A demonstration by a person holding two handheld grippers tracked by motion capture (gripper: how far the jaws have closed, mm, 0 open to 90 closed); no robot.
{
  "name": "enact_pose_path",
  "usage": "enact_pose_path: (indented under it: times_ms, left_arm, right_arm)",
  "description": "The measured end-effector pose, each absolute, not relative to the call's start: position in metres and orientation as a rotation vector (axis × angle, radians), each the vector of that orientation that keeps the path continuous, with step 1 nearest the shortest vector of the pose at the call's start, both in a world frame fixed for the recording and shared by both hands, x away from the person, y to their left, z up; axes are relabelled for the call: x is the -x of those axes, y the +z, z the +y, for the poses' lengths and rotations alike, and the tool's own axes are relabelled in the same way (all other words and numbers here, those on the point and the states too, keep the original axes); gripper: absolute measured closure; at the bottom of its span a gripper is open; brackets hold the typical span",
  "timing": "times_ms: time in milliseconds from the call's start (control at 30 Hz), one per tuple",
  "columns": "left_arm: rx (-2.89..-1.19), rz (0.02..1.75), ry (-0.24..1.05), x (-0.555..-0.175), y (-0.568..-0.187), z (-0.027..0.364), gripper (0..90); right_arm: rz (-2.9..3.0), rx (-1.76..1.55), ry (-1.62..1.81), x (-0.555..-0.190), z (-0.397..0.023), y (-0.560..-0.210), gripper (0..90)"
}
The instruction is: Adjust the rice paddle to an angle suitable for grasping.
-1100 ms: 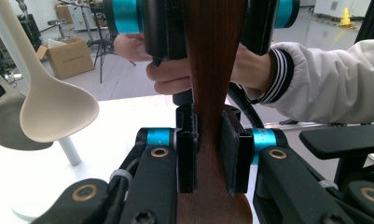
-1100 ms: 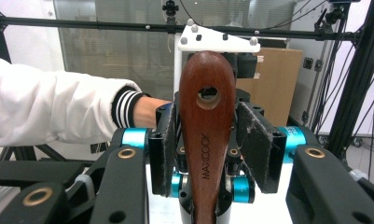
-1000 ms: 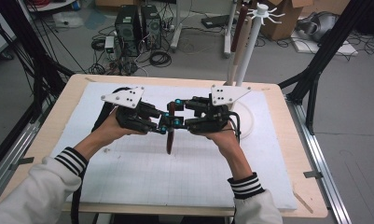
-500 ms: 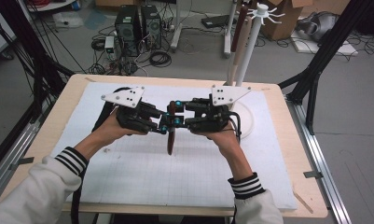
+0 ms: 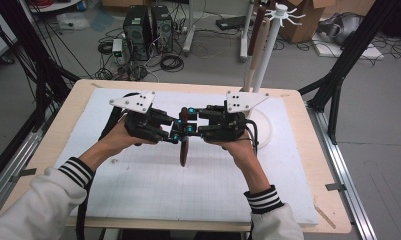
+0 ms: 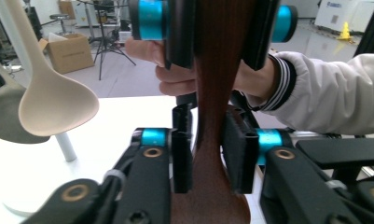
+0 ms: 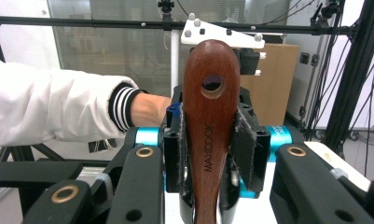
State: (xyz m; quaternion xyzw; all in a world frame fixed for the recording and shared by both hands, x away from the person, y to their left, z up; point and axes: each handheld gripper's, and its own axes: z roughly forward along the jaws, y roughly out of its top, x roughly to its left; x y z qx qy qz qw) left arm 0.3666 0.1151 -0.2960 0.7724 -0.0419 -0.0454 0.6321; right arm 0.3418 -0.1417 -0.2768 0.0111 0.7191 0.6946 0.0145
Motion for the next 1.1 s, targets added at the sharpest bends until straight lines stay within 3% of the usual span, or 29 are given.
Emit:
enact_pose_path:
  times_ms: [233, 433, 633, 1100]
  left_arm:
    - [-1.782, -0.074, -0.084, -0.367, -0.297, 0.117, 49.5]
    - [-1.823, 0.029, 0.019, -0.363, -0.298, 0.122, 18.5]
    - [-1.827, 0.127, 0.114, -0.363, -0.305, 0.132, 1.7]
    - [-1.836, 0.212, 0.209, -0.354, -0.318, 0.167, 1.7]
  right_arm:
    - [2.237, -0.052, 2.162, -0.341, -0.145, -0.276, 68.1]
    - [2.227, -0.069, 2.157, -0.339, -0.151, -0.274, 68.0]
    - [2.215, -0.092, 2.138, -0.337, -0.156, -0.272, 68.0]
    - [2.177, -0.147, 2.089, -0.328, -0.175, -0.266, 68.0]
